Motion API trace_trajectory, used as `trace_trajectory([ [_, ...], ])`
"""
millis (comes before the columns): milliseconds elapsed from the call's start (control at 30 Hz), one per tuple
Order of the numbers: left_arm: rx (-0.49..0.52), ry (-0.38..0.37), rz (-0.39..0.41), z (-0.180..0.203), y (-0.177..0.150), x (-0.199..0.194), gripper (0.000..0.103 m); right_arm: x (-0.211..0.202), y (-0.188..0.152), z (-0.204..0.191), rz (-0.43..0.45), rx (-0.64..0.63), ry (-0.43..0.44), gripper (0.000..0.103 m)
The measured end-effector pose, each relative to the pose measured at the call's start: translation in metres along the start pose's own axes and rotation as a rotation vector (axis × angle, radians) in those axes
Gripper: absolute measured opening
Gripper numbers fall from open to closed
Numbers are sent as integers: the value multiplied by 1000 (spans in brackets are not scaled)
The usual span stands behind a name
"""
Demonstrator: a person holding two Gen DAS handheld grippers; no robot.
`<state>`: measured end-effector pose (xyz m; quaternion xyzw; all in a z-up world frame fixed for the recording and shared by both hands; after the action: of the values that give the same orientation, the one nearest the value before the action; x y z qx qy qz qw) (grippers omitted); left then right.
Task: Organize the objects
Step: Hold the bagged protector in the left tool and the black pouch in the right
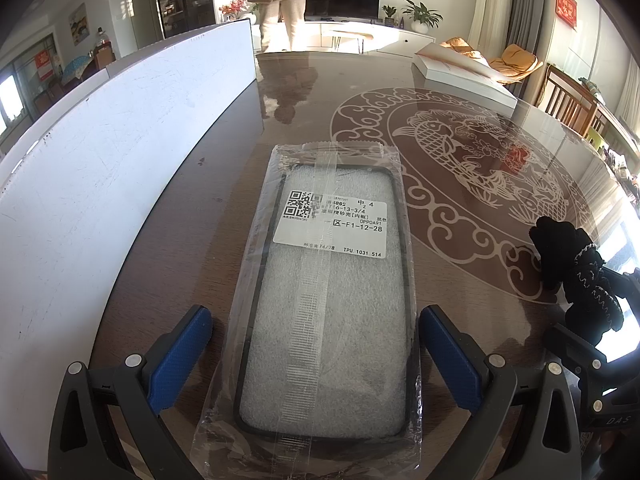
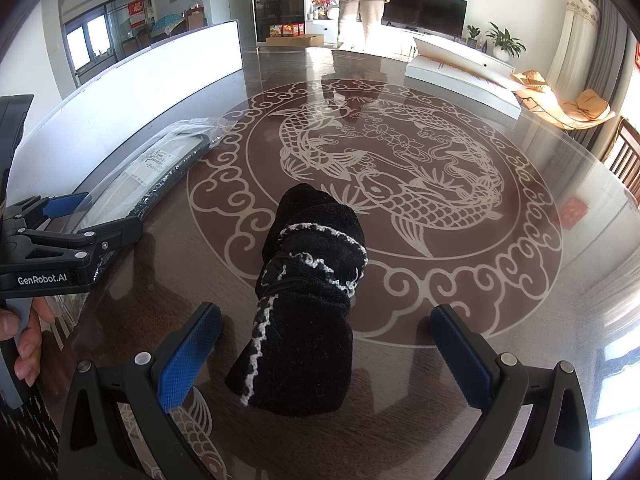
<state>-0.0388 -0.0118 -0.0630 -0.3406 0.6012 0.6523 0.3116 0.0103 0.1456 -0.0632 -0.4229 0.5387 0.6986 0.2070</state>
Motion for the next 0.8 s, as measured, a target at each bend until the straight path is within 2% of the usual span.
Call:
trace_trajectory([
  [367, 4, -9, -16, 1, 2, 1, 103, 0, 0, 0, 0, 0, 0, 103],
  [667, 66, -51, -19, 9, 16, 10, 103, -1, 0, 0, -1, 2, 1, 103],
  [700, 67, -51, -15, 9, 16, 10, 102, 0, 2, 0, -24, -3, 5, 103],
  [733, 69, -53, 5, 8, 17, 7, 87, 2, 7, 1, -74, -9, 17, 103],
  [767, 76, -53, 27, 8, 16, 4, 78, 5, 12, 3, -136, -8, 20, 103],
  [800, 79, -58, 31, 8, 16, 4, 74, 6, 18, 6, -178, 8, 22, 103],
])
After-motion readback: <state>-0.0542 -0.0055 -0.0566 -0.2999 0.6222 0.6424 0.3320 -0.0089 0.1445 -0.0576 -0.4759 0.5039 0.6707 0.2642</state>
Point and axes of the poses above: each gripper's, at about its wrist camera, not at the fingertips, and x roughly the way its jaws point, z to its right, y to its top, the point moved 1 cm from there along x, roughly the way its jaws point, and after that the axes turned 5 degrees about -x, right-handed, at the moved point
